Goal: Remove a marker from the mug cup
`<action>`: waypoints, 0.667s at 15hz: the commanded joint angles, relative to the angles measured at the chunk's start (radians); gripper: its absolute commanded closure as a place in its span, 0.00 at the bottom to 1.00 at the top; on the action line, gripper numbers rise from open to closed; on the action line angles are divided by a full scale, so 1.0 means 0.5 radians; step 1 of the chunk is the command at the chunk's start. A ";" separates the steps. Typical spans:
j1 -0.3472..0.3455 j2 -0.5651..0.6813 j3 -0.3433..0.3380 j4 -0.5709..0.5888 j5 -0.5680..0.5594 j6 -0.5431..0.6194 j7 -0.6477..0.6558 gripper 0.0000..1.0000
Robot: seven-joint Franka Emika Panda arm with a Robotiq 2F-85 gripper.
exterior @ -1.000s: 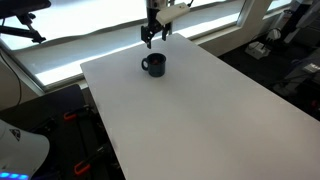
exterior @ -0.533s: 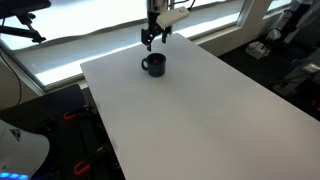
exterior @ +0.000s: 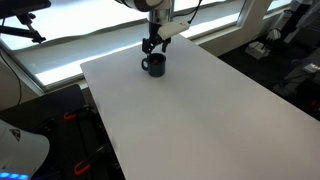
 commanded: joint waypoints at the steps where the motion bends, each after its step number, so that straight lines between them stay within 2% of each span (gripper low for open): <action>1: -0.025 0.015 0.021 0.007 -0.016 -0.006 0.013 0.00; 10: -0.057 0.060 0.067 0.029 0.017 -0.031 -0.035 0.00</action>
